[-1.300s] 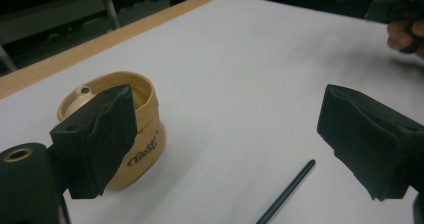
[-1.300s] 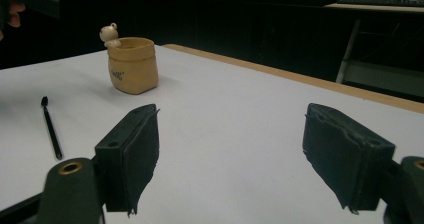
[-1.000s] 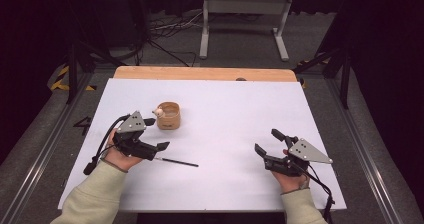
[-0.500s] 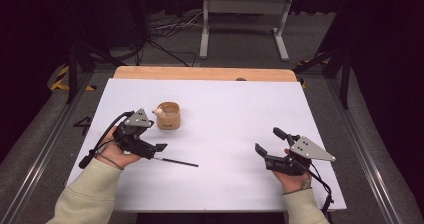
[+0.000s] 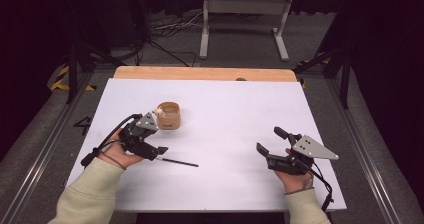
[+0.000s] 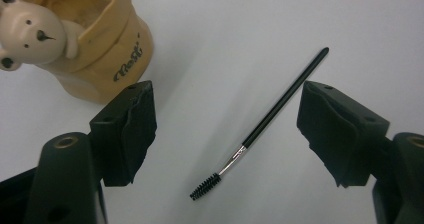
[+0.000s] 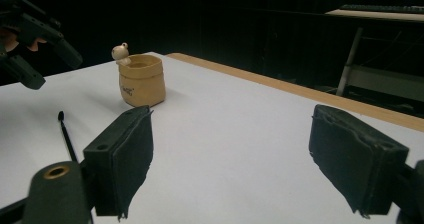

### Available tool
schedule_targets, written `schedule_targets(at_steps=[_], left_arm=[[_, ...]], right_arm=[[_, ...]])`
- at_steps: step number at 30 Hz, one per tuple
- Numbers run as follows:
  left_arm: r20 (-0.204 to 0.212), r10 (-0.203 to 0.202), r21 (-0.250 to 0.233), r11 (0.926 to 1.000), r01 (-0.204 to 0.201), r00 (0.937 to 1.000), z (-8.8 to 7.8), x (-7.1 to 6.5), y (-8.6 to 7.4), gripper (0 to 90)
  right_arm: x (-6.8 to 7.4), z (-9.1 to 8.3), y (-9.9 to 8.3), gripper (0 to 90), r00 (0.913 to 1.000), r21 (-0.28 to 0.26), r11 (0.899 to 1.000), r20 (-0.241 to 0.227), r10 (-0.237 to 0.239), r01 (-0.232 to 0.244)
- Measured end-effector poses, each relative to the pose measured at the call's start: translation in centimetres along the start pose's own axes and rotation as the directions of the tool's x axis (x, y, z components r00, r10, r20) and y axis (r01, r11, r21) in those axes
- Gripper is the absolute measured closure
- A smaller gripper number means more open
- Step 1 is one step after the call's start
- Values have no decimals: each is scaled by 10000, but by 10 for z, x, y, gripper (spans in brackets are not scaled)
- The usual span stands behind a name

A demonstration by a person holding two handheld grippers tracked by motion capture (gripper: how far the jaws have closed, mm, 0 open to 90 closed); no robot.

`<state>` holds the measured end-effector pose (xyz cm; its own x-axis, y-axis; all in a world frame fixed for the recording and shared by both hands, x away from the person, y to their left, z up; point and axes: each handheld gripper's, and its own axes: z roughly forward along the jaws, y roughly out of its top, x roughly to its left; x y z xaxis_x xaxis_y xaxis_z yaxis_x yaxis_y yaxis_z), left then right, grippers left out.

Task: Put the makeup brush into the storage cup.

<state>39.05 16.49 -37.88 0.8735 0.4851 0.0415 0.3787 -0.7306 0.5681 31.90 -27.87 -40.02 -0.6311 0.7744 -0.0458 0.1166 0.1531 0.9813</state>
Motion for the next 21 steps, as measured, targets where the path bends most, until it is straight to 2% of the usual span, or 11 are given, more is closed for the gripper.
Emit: schedule_targets(at_steps=[5, 8, 17, 21], left_arm=[[-18, 180, 479, 9987, -179, 9998, 6, -1, 1, 282], [-9, 243, 700, 9973, -242, 9997, 11, -2, 0, 290], [311, 170, 704, 9973, -192, 9994, 14, 0, -2, 292], [357, 224, 898, 9956, -256, 9991, 17, -2, -1, 301]], right_arm=[[-1, -3, 2, 198, 10000, -134, 9999, -31, 20, -20], [-2, -4, 2, 229, 9997, -307, 9995, -220, 59, -66], [0, -5, 3, 234, 9995, -349, 9994, -315, -58, 47], [0, -4, 3, 237, 9994, -347, 9994, -349, -77, 65]])
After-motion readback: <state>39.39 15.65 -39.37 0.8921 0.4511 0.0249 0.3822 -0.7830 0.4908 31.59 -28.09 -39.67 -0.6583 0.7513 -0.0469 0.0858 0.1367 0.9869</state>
